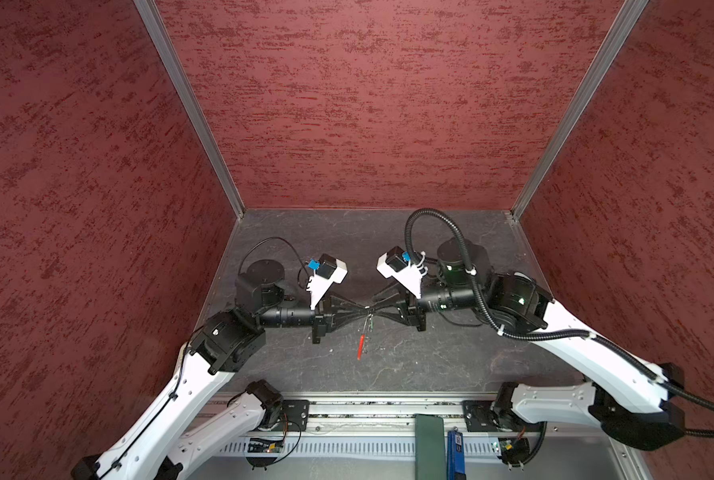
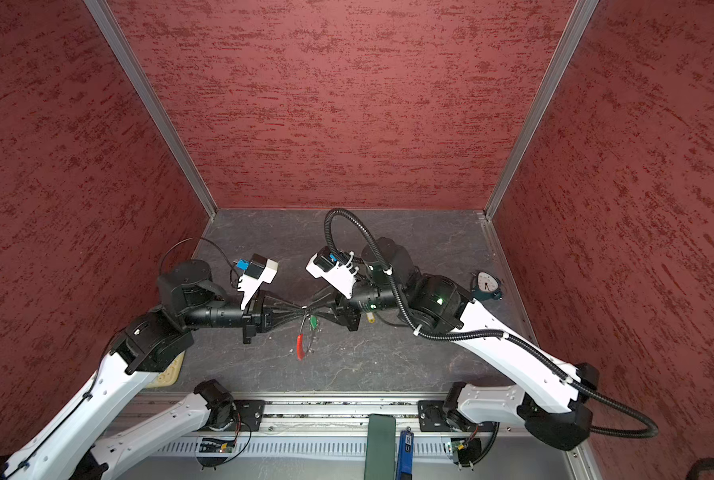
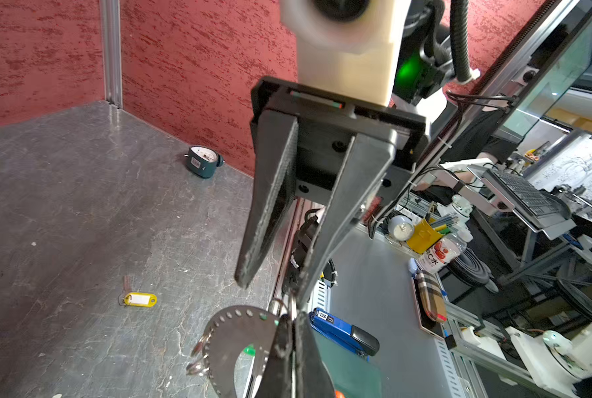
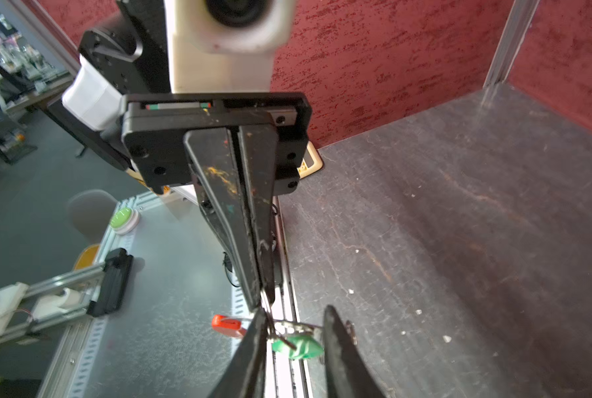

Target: Remove the keys from the keyring

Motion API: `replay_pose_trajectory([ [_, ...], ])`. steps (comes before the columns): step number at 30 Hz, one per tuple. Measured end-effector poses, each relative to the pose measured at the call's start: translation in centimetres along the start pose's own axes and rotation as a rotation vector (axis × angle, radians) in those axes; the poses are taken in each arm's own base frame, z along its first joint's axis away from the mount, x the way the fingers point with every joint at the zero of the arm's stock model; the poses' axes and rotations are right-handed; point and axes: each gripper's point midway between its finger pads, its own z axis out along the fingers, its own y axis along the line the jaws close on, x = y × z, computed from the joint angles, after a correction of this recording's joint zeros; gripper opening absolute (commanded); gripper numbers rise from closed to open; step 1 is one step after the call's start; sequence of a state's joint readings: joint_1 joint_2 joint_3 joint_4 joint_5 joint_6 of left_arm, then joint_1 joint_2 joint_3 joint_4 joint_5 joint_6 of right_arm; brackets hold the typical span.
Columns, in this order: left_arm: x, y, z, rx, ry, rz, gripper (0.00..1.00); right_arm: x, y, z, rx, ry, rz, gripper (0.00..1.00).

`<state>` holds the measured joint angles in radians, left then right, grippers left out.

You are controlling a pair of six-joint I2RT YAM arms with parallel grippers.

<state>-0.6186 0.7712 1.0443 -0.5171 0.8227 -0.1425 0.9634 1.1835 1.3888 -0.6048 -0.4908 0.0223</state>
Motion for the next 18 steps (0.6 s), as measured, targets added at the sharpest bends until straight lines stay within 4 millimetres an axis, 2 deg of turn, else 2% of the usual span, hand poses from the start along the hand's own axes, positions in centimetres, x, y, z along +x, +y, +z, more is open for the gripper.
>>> replay_pose_trajectory([
  [7, -1.4, -0.4, -1.1, -0.021, -0.157, 0.080, 0.00, -0.2, 0.4, -1.3, -0.003, -0.233, -0.058, 0.49],
  [13, -2.5, -1.3, -1.9, 0.000, -0.276, 0.141, 0.00, -0.6, 0.6, -0.8, -0.055, -0.351, -0.063, 0.51],
  [18, -3.3, -1.6, -2.1, 0.026, -0.340, 0.169, 0.00, -1.5, 1.7, -0.8, -0.130, -0.408, -0.071, 0.53],
])
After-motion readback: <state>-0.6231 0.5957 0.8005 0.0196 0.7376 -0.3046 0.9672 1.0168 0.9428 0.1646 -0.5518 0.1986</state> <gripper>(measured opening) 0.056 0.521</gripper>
